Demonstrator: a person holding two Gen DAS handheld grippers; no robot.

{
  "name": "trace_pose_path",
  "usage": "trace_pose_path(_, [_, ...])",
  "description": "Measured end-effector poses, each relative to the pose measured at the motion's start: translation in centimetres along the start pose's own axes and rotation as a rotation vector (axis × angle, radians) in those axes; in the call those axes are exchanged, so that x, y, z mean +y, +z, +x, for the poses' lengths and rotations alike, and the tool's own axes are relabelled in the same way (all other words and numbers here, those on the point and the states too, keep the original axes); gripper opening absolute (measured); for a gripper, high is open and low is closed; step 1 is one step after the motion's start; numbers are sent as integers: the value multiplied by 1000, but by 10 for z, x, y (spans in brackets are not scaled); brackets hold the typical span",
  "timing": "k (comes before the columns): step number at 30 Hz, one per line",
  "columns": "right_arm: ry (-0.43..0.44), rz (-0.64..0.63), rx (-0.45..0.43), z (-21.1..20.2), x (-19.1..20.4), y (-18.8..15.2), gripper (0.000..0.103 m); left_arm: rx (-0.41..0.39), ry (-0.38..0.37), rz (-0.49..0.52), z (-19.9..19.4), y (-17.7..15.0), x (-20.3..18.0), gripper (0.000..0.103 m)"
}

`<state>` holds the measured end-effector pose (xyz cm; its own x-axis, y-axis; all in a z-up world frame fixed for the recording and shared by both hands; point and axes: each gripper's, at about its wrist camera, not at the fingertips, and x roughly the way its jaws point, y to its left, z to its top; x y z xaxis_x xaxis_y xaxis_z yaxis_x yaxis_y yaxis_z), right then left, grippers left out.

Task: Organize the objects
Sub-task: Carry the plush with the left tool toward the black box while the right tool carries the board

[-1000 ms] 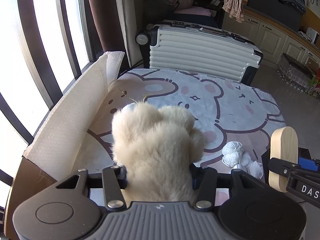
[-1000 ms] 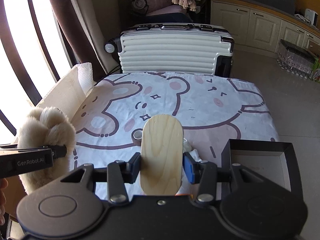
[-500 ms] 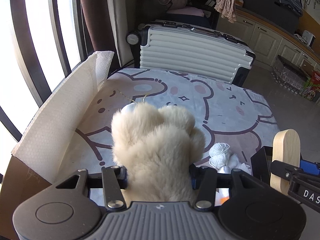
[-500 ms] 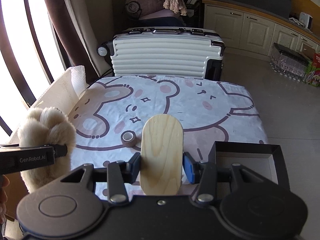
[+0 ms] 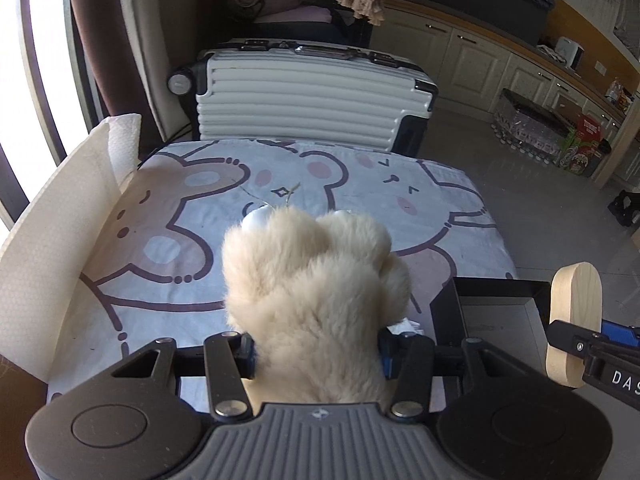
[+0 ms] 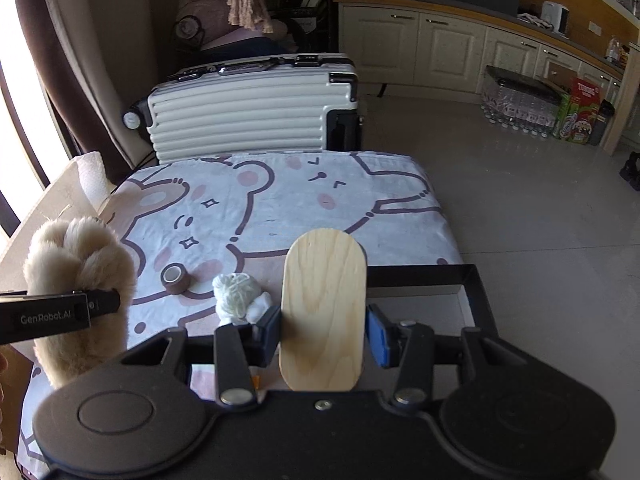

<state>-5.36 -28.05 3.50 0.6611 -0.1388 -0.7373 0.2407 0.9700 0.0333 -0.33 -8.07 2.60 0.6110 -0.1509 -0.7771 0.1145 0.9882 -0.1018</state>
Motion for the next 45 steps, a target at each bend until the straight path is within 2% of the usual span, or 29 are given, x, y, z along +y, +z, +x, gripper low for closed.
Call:
trace_pose_path(12, [-69,84,-6,-6,-60,-10,46,-1,-75,54,8,-1,-55,50])
trace_pose_path(24, [-97,129,-7,-4,-83,-17,46,-20,-172,64,9,-1,-89,50])
trace_pose_path(33, [-109,146,-5,10,-89,-20,46,-115,-304,30,7,3,-107,50])
trace_pose_path(37, [-101,181,-5,17,-96,-19,46,-170,-336,36,9,5,-115,50])
trace_pose_path(45, [-96,218,-4,31,-108,-20,46,-241,-400,-25,30,8,-127,50])
